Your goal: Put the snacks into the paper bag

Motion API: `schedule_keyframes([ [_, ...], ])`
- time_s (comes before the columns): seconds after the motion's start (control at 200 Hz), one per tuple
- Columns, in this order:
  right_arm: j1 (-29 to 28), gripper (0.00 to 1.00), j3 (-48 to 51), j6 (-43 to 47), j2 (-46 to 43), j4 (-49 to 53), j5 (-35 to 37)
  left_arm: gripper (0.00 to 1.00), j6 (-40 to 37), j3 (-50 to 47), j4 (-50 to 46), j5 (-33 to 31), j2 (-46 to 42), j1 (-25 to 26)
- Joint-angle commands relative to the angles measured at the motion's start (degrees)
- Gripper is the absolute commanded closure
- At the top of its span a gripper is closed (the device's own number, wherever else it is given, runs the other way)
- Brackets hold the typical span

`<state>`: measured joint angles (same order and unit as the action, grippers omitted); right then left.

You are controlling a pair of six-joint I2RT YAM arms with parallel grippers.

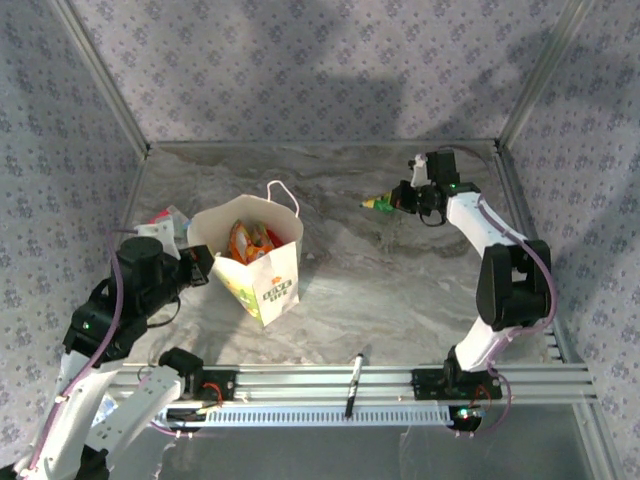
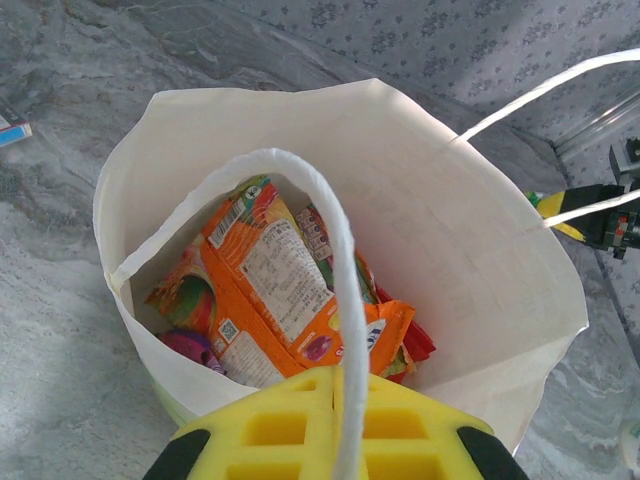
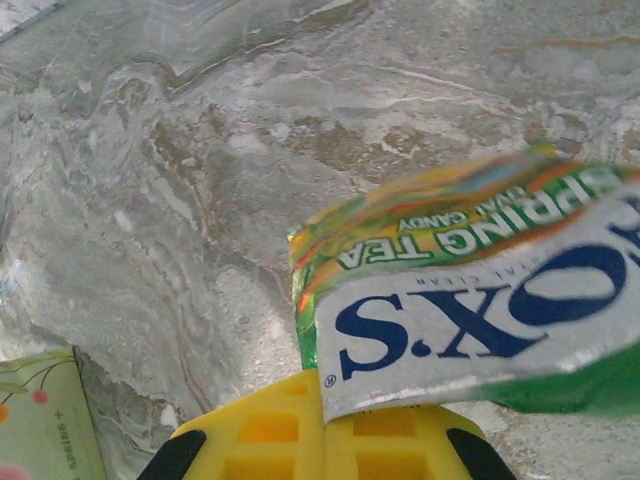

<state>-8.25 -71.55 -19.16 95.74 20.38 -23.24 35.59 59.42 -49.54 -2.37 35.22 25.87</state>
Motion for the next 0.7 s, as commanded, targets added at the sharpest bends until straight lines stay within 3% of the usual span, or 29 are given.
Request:
schedule_keyframes([
  [0.0, -2.5, 1.00, -2.0, 2.1, -4.5, 1.8, 2.7, 0.96, -0.2, 0.4, 0.0, 0.7, -0.6, 0.0],
  [0.695, -13.7, 1.00, -10.8, 10.1, -19.8, 9.8, 14.1, 0.96, -1.1, -0.3, 0.7, 1.0, -0.3, -0.1],
])
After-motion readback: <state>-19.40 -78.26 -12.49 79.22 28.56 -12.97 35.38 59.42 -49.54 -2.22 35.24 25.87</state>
